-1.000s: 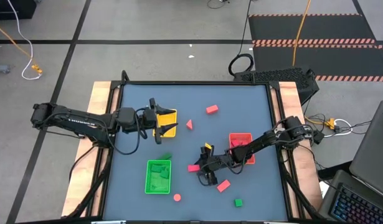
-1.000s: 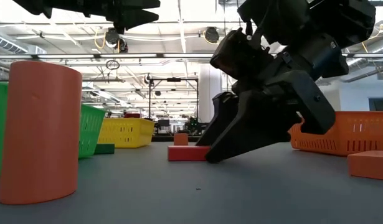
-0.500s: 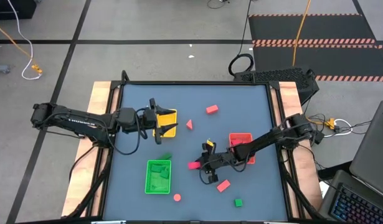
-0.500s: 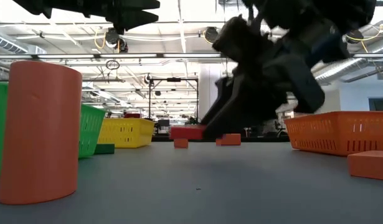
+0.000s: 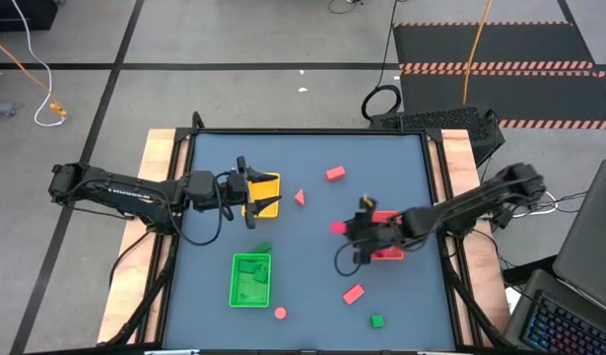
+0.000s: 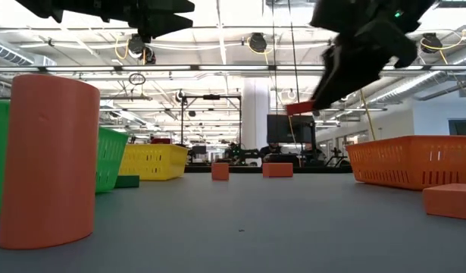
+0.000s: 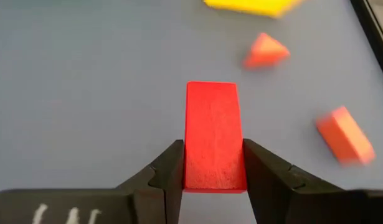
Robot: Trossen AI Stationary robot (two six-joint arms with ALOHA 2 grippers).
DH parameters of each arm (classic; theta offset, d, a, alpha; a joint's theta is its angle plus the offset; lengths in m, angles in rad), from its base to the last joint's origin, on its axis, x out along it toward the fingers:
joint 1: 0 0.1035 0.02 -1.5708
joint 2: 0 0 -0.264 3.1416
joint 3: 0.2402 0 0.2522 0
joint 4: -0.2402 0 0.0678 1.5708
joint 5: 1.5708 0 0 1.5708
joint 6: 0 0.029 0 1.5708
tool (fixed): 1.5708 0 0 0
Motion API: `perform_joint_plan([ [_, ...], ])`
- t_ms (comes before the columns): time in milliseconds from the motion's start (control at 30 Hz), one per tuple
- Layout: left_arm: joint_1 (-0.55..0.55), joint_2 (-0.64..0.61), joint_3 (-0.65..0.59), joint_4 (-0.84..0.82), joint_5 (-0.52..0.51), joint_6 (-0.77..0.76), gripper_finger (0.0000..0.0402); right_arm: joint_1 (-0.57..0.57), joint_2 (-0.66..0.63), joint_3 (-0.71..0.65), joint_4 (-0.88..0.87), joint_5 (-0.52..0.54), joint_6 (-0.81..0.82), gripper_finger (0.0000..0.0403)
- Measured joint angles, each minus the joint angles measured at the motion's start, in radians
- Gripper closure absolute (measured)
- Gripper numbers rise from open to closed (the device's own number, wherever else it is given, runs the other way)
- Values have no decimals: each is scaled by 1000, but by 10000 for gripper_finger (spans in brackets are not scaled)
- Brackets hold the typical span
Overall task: Sort & place blocks by color
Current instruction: Put the red block into the orange bin, then put the orange block into the yellow bin
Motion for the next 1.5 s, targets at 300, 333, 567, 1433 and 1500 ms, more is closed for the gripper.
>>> perform_joint_plan([
  [300,0,0,0,1,0,-2,147,1,-180,-48,-286,15,324,276],
  [333,0,0,0,1,0,-2,147,1,-193,-63,-295,12,349,276],
  [567,0,0,0,1,0,-2,147,2,-264,-176,-304,-59,467,276],
  [1433,0,0,0,1,0,-4,147,15,-299,-262,-261,-119,526,201],
  [1500,0,0,0,1,0,-5,147,15,-299,-262,-244,-119,508,201],
])
